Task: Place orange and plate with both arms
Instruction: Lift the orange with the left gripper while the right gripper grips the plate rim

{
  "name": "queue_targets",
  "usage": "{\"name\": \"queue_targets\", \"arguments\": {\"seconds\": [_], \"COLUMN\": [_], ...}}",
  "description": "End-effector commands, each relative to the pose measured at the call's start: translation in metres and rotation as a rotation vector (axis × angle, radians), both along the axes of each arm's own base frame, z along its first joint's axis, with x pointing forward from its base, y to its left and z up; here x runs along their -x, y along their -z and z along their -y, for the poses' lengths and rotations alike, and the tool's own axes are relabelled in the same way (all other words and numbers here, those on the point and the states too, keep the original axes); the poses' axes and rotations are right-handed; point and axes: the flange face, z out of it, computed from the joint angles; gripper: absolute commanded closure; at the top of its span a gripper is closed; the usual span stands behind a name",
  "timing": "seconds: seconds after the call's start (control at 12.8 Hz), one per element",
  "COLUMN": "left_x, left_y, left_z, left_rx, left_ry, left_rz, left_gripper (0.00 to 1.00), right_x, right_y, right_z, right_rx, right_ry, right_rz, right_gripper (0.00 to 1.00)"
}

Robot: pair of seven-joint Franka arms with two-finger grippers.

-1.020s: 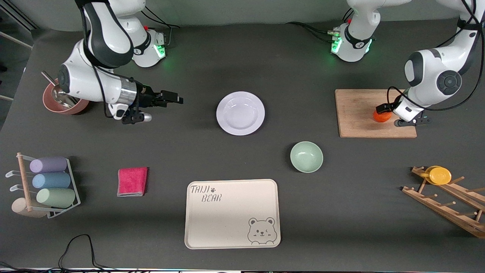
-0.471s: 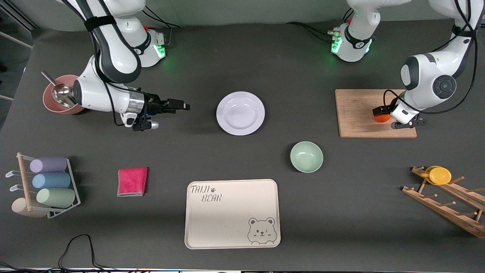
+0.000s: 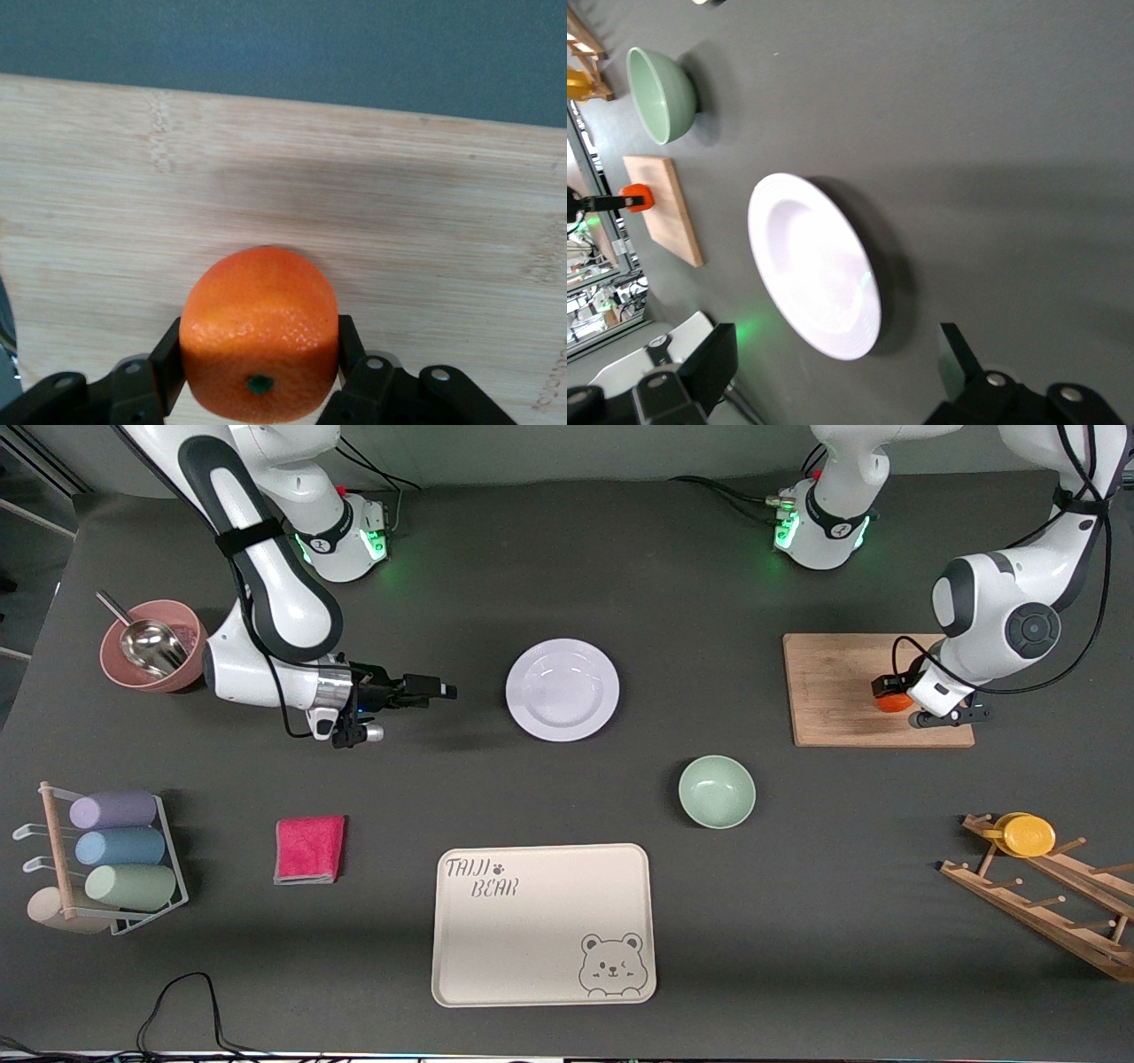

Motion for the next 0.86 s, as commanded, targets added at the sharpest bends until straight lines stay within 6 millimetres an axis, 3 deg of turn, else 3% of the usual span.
{"name": "queue_targets", "arguments": {"seconds": [0.0,0.16,0.31,0.55,0.78], "left_x": [-0.007,-0.02,-0.03,-0.055,-0.061], "left_y": [-0.032,-0.084,-0.15,-0.273,-0.34], "left_z": [0.006,0.018,0.029,0.044,0.046], "left_rx": [0.013,0.018,0.018,0.01,0.008], "left_ry": [0.018,0.033,0.049,0.075,0.077], "left_rz": [0.021,0.01,-0.005,-0.081,-0.086], "left_gripper": [1.0,1.0,1.0,1.0,1.0], "right_x": [0.001,0.003,0.009,0.019,0.024], "right_y": [0.006,0.017,0.05,0.075,0.085], "right_z": [-0.012,-0.016,-0.017,-0.027,-0.032], "right_rx": [0.002,-0.029,-0.105,-0.158,-0.168], "right_ry": [0.011,-0.005,0.008,0.019,0.033], "right_rz": [0.029,0.06,0.083,0.093,0.068], "right_gripper": [0.0,0.0,0.0,0.0,0.0]}}
